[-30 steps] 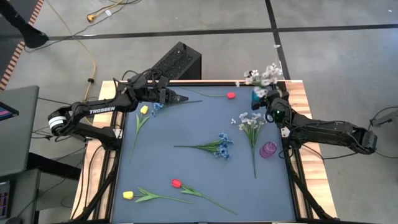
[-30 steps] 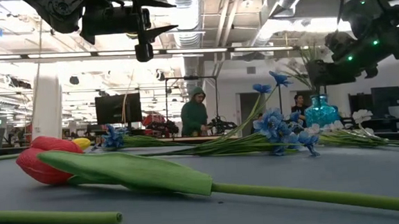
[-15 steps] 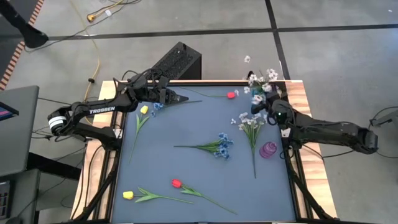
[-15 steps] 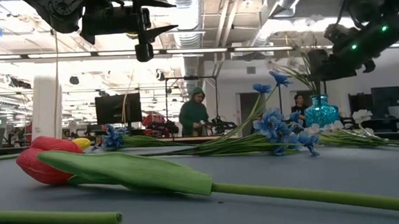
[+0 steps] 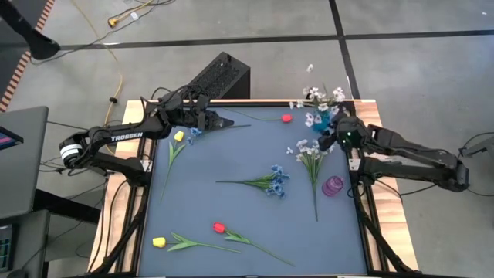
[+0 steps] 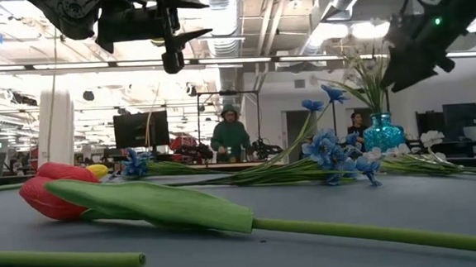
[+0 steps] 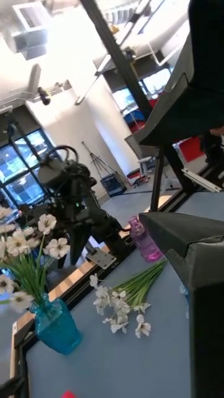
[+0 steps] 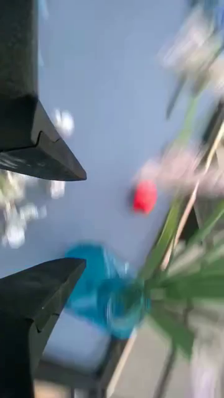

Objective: Sort flowers into vase by color
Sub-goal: Put the top yellow flower into the blue vase

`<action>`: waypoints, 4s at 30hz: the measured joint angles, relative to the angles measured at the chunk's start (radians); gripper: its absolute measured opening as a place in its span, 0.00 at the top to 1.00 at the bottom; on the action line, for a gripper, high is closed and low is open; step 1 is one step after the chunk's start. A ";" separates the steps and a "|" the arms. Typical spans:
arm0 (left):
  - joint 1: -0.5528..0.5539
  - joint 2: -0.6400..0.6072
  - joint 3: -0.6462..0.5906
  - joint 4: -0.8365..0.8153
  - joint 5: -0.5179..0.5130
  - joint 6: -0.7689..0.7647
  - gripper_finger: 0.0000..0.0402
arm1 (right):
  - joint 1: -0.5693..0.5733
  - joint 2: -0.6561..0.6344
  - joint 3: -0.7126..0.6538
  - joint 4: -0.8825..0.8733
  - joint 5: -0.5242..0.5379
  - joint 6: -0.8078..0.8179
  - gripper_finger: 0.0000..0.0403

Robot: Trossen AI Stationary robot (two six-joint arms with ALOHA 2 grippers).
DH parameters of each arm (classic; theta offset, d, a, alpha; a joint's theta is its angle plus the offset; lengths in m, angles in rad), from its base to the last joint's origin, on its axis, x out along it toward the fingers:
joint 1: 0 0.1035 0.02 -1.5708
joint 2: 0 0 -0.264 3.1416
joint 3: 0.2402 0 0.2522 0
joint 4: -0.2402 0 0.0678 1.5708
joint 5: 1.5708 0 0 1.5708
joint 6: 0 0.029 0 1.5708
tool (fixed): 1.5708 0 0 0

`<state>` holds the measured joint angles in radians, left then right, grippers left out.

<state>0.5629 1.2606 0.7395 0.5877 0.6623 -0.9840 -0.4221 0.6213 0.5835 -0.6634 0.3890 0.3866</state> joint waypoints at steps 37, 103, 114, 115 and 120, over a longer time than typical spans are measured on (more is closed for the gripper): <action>-0.347 -0.202 -0.001 -1.566 -0.875 0.387 0.63 | 0.671 0.576 0.275 0.286 -0.438 0.379 0.41; -0.262 -0.286 0.004 -1.627 -0.969 0.195 1.00 | 0.642 0.665 0.276 0.441 -0.597 0.294 0.41; -0.273 -0.313 0.299 -1.420 -0.930 0.471 1.00 | 0.649 0.653 0.288 0.622 -0.597 0.273 0.46; -0.280 -0.319 0.300 -1.332 -0.905 0.497 1.00 | 0.646 0.653 0.297 0.646 -0.596 0.257 0.47; -0.325 -0.330 0.266 -0.884 -0.752 0.603 1.00 | 0.609 0.653 0.349 0.741 -0.556 0.125 0.48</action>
<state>0.2374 0.9304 1.0052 -0.2966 -0.0902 -0.3814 0.1870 1.2743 0.9326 0.0778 -0.1669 0.5115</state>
